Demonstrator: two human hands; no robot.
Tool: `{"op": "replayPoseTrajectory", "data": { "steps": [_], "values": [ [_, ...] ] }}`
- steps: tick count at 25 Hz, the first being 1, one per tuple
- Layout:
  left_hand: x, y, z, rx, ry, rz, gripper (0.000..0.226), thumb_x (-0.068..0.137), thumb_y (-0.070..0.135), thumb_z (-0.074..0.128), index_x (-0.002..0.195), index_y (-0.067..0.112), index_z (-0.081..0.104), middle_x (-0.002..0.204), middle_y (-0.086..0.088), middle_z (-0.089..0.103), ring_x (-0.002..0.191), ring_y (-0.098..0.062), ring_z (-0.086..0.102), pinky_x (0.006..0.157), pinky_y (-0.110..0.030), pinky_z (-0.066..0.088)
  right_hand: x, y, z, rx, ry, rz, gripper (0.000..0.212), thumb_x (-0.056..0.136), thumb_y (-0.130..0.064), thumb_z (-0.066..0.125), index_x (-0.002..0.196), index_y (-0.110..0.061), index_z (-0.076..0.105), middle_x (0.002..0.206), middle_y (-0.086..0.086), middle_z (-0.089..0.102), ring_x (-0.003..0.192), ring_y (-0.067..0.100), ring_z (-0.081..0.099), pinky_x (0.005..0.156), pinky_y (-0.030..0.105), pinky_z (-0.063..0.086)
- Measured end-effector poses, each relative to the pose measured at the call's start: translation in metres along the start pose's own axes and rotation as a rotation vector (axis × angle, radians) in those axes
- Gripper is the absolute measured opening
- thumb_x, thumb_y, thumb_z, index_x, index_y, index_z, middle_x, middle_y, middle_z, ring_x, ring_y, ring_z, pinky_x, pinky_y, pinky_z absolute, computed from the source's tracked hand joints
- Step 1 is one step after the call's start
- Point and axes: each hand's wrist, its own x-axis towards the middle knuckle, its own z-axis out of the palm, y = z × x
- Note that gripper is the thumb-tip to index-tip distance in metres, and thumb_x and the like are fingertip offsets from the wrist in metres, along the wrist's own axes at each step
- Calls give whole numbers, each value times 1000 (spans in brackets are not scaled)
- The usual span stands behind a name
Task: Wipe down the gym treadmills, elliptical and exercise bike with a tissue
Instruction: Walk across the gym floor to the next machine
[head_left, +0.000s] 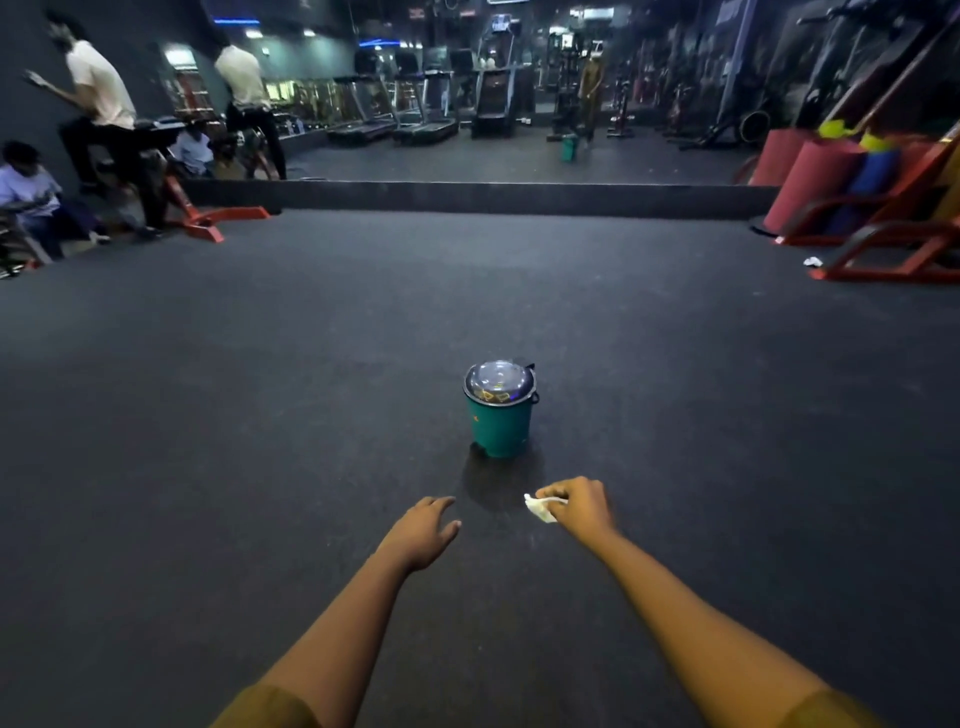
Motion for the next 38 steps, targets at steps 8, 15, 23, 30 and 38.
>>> {"op": "replayPoseTrajectory", "data": {
  "steps": [8,15,23,30,38],
  "values": [
    [208,-57,-82,-315,54,-163,49,99,29,47,143,9,39,145,-13,43,131,-26,43,108,-33,32,235,-83,31,3,-84,-1,22,80,-12,65,98,-19,75,102,4,72,97,18,65,90,33,50],
    [429,-142,-146,-475,-77,-283,44,99,25,49,139,7,45,139,-15,50,127,-27,48,100,-30,34,422,-132,71,81,-6,255,22,83,-11,64,103,-14,73,105,7,71,96,17,64,82,28,50],
    [682,-184,-158,-568,-283,-432,43,99,26,48,135,3,49,134,-16,53,121,-33,51,99,-38,41,606,-124,92,240,119,513,22,85,-13,64,106,-13,72,107,7,70,98,16,64,73,17,44],
    [828,-199,-57,-1006,-437,-886,47,102,29,39,145,9,35,145,-14,42,132,-31,41,101,-41,35,728,-46,155,412,314,752,19,81,-12,68,99,-9,74,100,9,72,95,12,63,63,8,35],
    [914,-182,22,-1225,-489,-1038,70,94,61,35,138,8,46,128,-15,60,121,-29,54,78,-23,49,776,20,220,415,392,920,21,81,-5,65,99,-11,74,98,6,72,85,3,59,60,-4,35]
  ]
}}
